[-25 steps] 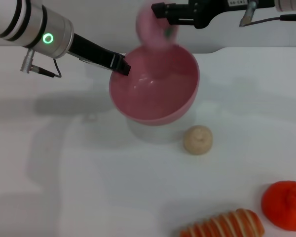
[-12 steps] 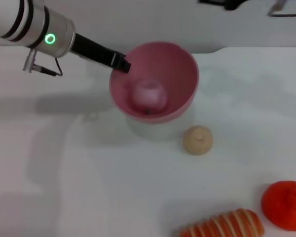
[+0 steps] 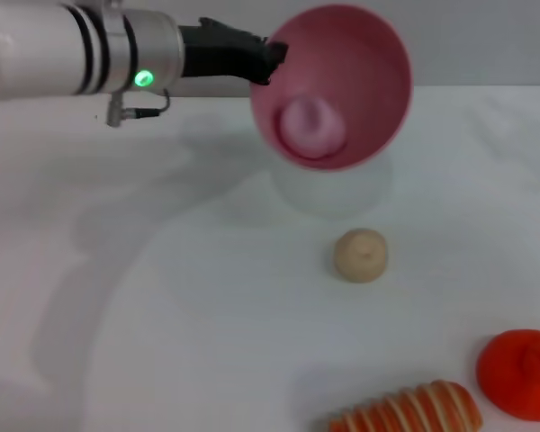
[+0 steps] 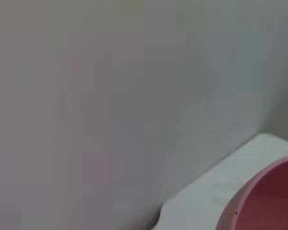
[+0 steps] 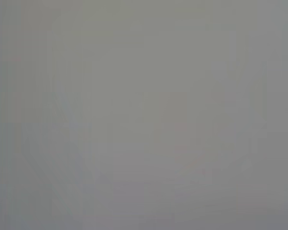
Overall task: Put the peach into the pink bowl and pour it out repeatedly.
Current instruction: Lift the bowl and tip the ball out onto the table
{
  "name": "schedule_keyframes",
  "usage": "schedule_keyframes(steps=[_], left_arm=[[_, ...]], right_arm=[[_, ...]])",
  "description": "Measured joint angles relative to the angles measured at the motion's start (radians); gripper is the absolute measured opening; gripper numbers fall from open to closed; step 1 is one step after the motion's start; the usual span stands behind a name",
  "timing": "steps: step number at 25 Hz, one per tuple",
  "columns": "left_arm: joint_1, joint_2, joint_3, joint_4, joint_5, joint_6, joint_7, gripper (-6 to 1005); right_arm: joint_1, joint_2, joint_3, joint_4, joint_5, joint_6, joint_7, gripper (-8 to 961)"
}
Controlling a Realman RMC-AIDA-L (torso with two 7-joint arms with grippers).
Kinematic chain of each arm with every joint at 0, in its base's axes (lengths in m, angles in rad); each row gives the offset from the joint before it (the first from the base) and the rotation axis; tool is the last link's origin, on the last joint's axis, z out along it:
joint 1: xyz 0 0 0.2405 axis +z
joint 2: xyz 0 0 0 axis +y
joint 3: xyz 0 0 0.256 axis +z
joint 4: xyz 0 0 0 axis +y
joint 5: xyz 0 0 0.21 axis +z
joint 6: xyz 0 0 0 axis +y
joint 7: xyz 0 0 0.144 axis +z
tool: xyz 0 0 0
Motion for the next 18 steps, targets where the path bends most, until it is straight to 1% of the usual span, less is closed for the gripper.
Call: schedule_keyframes(steps=[1,2,3,5,6,8,10,11,15,18], left_arm=[[0.019,0.0,0.044,-0.006,-0.049,-0.056,0.037,44],[0.019,0.0,0.044,-0.006,-0.049,-0.056,0.037,44],[0.068,-0.002,0.186,-0.014,-0.188,-0.207,0.172,44],[0.093,-0.004,0.266,-0.014,-0.253,-0.285,0.234,44],[0.104,-0.005,0.306,-0.014,-0.286,-0.332,0.263,44],[0.116,-0.006,0.369,-0.014,-0.327,-0.404,0.302,44],[0.123,-0.006,0.408,-0.017,-0.344,-0.457,0.323,44],[0.126,-0.007,0.42,-0.021,-0.346,-0.481,0.33,44],[0.122,-0.006,0.434,-0.05,-0.347,-0.557,0.355,44],[0.114,-0.006,0.435,-0.068,-0.347,-0.593,0.383,44]], right_arm=[[-0.017,0.001,0.0,0.019,0.044,-0.001,-0.033,416],[-0.034,0.002,0.0,0.038,0.089,-0.002,-0.069,415],[-0.048,0.002,0.0,0.053,0.122,-0.003,-0.093,415],[-0.079,0.002,0.0,0.093,0.208,-0.004,-0.163,413],[-0.079,0.002,0.0,0.093,0.208,-0.004,-0.163,412],[-0.102,0.002,0.002,0.107,0.247,-0.007,-0.189,411],[-0.125,0.002,0.011,0.109,0.265,-0.034,-0.195,409],[-0.138,0.002,0.02,0.112,0.276,-0.074,-0.196,408],[-0.185,0.002,0.061,0.162,0.368,-0.312,-0.198,405],[-0.201,0.001,0.084,0.213,0.441,-0.442,-0.198,402]])
